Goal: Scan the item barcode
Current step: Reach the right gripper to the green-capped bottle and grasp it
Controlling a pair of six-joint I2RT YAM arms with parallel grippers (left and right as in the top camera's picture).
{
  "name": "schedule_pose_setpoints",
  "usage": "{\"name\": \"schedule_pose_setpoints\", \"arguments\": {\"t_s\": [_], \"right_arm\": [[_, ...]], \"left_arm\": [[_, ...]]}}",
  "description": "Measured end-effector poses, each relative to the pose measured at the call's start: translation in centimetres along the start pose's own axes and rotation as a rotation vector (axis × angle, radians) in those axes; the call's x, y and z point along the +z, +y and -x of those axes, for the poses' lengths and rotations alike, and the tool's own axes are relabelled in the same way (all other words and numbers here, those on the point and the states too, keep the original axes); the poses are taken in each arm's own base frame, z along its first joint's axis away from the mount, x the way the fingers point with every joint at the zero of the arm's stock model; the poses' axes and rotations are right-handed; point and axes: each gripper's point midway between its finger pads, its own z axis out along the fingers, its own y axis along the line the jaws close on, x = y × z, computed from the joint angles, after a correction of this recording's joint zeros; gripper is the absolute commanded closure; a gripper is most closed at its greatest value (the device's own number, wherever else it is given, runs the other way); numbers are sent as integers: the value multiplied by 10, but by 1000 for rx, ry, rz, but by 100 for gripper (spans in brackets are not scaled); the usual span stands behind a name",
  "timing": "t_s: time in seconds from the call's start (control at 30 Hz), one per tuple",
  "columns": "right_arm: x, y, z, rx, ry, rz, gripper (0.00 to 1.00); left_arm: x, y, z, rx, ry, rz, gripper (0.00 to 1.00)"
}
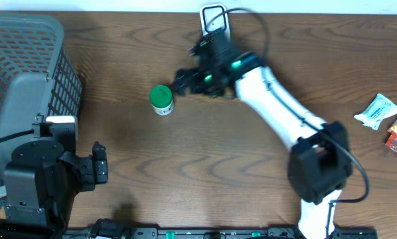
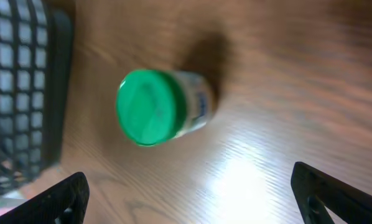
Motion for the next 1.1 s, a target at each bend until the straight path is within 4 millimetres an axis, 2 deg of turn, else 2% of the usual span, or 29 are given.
{"name": "schedule_pose_setpoints", "arguments": {"t_s": [0.1,0.3,0.5,0.63,0.87,1.0,1.1], "right_arm": [[14,21,2,-66,-41,-41,1],[31,45,21,-135,-135,-121,1],[64,36,35,-128,-142,-153,1],[86,25,29,-121,-105,-169,1],[95,25,14,-127,-63,-190,3],[97,29,7,-136,-53,-203,8],[98,28,4,-137,-44,-214,17]], "left_arm": [[0,0,0,0,0,0,2],[0,0,0,0,0,0,2],[0,0,0,0,0,0,2],[0,0,0,0,0,0,2],[0,0,0,0,0,0,2],[0,0,0,0,0,0,2],[0,0,0,0,0,0,2]]}}
